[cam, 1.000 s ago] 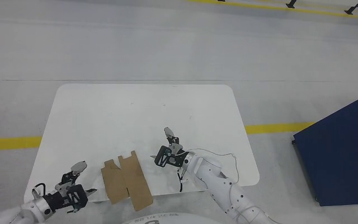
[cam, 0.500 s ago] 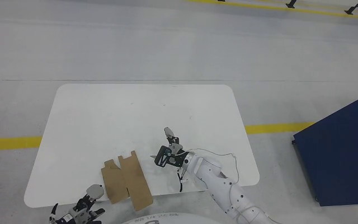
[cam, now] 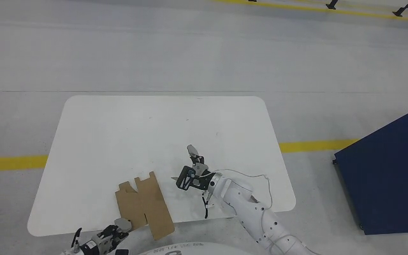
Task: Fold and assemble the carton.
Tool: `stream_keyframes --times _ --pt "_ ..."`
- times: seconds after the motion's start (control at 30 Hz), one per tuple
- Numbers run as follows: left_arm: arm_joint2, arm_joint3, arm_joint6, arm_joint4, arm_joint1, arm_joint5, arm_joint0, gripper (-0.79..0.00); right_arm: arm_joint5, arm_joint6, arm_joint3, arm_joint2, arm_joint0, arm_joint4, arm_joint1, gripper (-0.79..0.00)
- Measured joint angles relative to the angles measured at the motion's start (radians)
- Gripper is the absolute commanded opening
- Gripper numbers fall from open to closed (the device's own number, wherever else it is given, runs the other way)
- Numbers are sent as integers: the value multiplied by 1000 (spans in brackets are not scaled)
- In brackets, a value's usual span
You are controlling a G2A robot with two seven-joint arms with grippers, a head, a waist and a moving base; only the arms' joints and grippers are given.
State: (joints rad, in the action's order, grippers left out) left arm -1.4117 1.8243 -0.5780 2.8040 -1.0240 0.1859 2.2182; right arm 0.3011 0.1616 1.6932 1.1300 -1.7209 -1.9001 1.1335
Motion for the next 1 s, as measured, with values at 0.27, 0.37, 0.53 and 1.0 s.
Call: stream_keyframes --times 0.27,0.37,0.53,1.0 --pt "25 -29 -11 -15 6 16 -39 -536 0 0 0 0 0 0 0 0" --pt "29 -28 -17 -16 9 8 -37 -640 0 0 0 0 0 0 0 0" --pt "30 -18 -31 -14 16 -8 -22 -785 0 0 0 0 0 0 0 0" --pt "-50 56 3 -164 29 -175 63 -785 0 0 0 0 0 0 0 0"
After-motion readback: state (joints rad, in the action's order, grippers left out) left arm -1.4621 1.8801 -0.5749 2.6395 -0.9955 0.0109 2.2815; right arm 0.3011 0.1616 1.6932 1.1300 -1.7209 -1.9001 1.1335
